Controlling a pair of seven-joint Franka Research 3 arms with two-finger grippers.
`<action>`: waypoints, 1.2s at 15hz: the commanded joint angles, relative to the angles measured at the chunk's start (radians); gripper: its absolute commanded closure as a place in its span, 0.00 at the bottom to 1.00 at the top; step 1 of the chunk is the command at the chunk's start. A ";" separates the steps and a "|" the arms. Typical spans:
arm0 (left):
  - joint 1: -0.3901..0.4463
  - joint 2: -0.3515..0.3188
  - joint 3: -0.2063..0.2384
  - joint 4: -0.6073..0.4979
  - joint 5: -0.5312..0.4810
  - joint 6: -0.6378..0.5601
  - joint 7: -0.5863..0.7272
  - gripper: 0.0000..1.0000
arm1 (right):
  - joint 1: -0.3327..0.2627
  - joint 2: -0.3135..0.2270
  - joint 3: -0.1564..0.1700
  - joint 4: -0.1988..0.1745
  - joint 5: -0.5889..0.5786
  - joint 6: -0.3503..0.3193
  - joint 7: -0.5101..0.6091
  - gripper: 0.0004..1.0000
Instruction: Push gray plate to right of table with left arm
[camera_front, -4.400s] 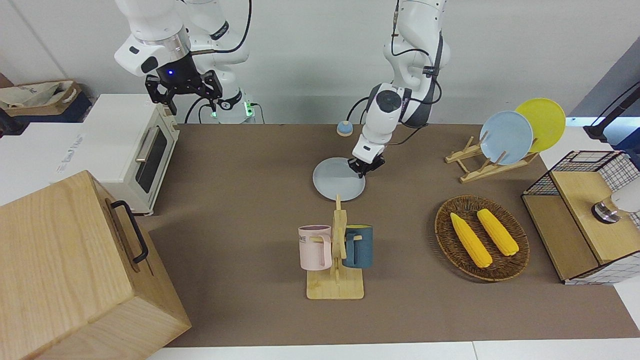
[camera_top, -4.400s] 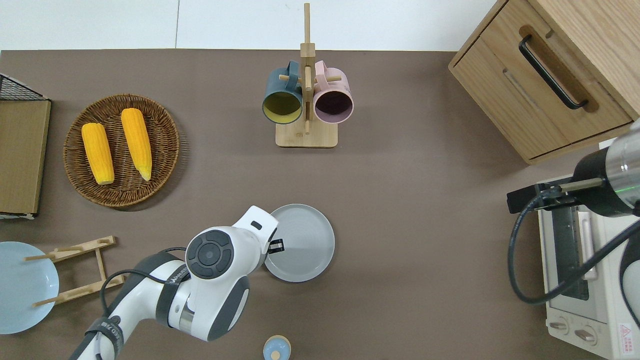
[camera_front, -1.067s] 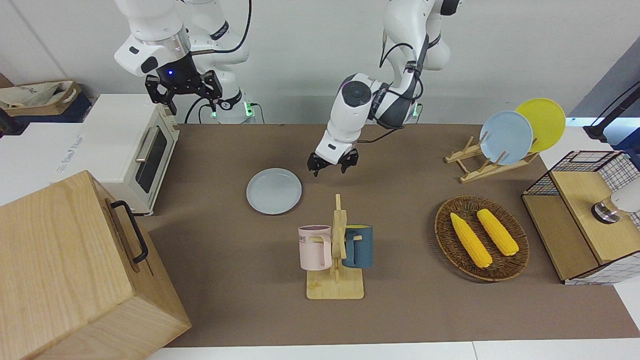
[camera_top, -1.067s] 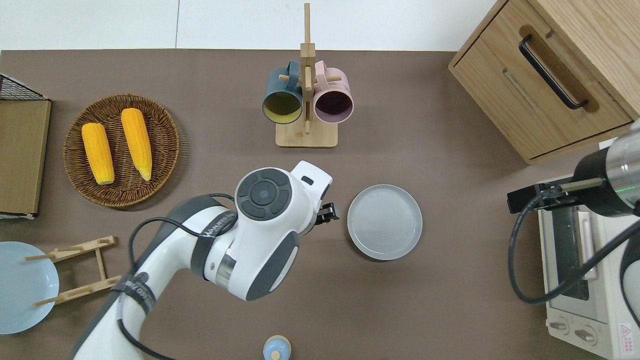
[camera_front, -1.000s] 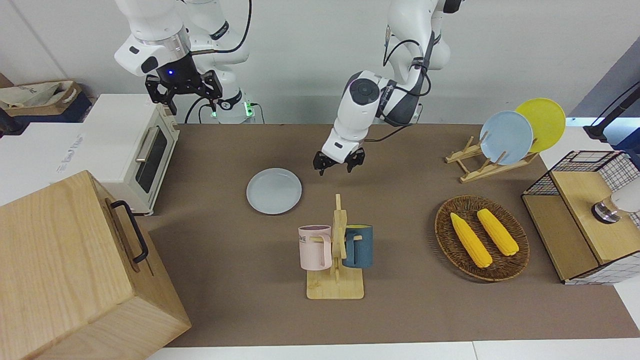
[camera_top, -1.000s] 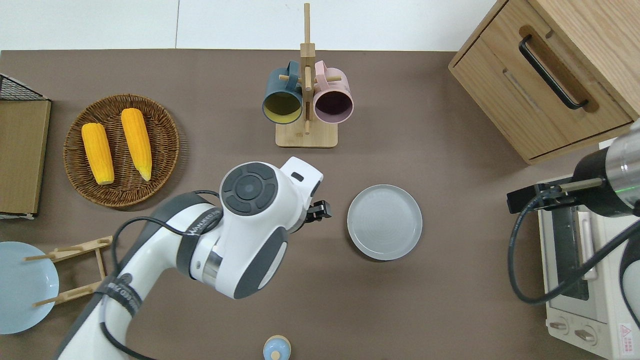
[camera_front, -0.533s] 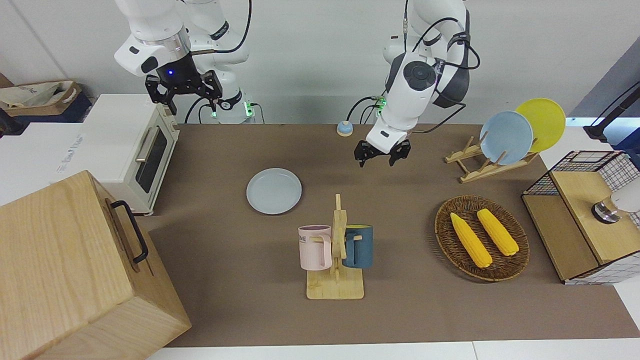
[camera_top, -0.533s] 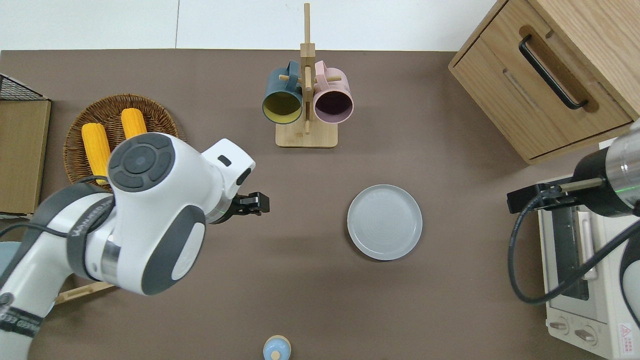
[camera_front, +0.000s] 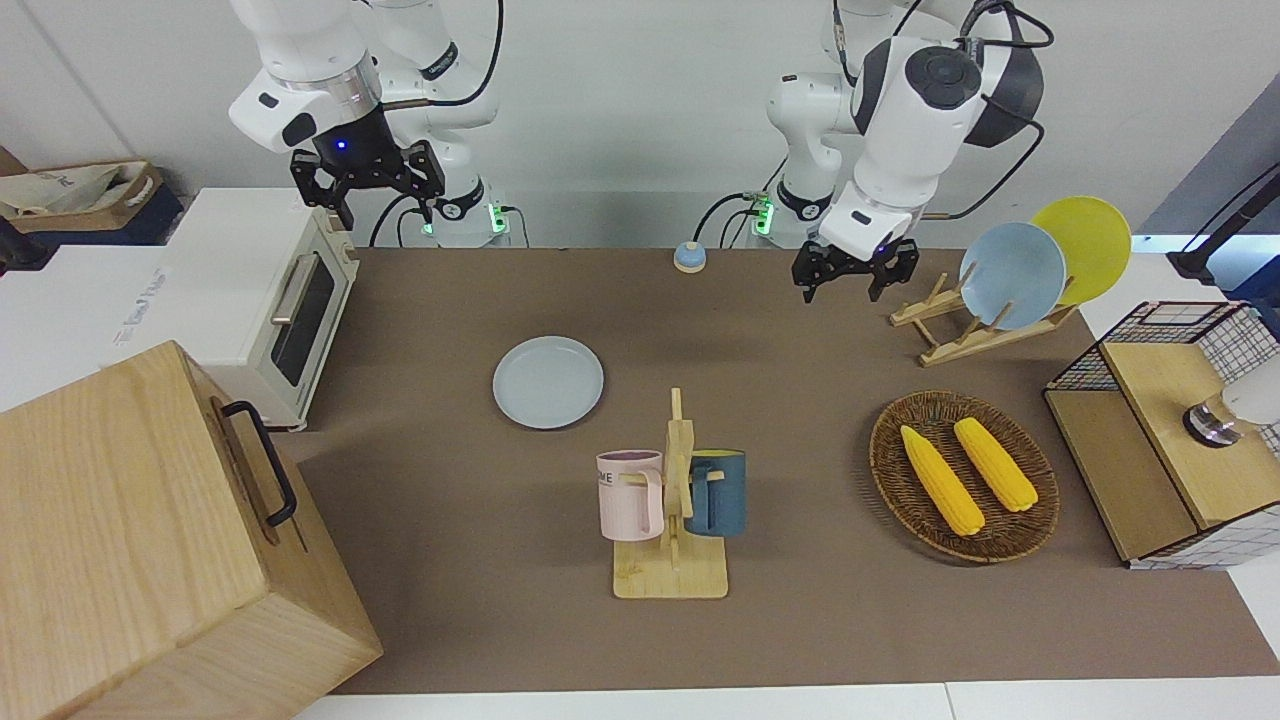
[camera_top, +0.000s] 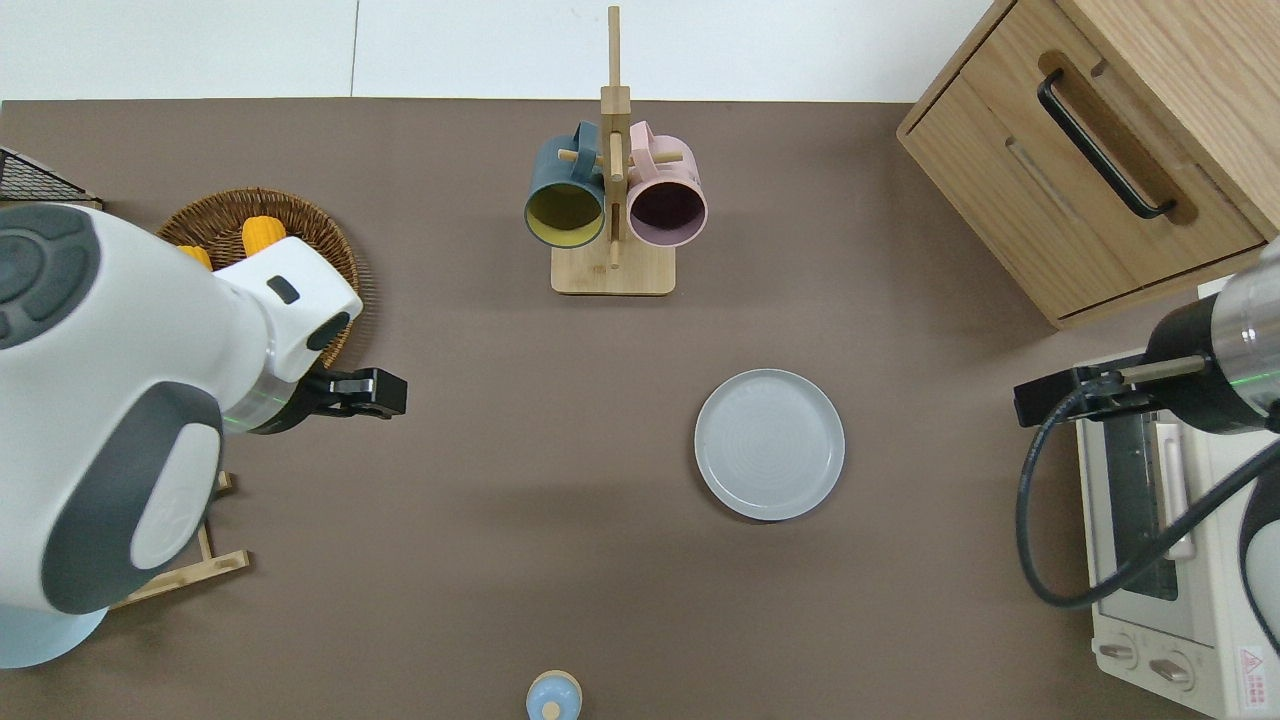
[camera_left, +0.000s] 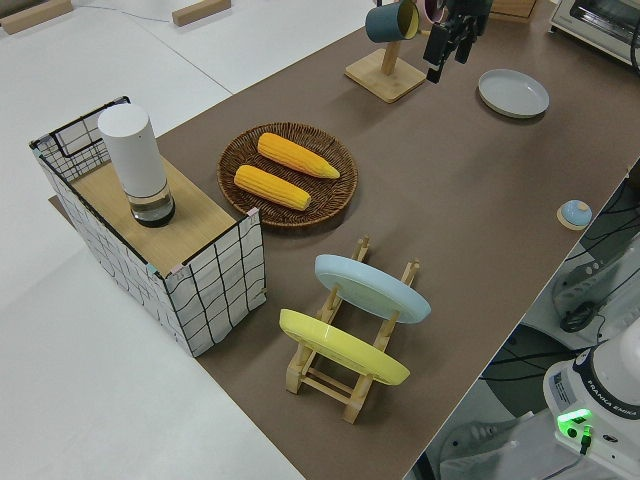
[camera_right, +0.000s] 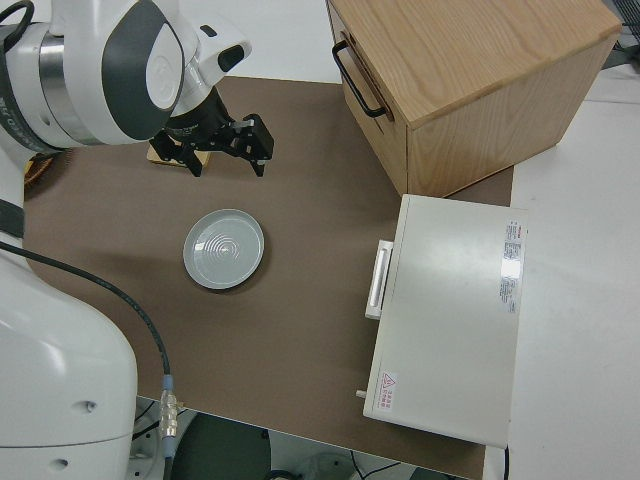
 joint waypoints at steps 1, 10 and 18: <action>0.062 0.007 0.006 0.073 0.013 -0.063 0.084 0.01 | -0.011 -0.008 0.006 0.001 0.008 -0.012 -0.003 0.02; 0.185 0.009 0.020 0.152 -0.011 -0.138 0.284 0.01 | -0.011 -0.008 0.004 -0.001 0.008 -0.012 -0.003 0.02; 0.182 0.010 0.077 0.169 -0.053 -0.153 0.290 0.01 | -0.011 -0.008 0.006 -0.001 0.008 -0.012 -0.003 0.02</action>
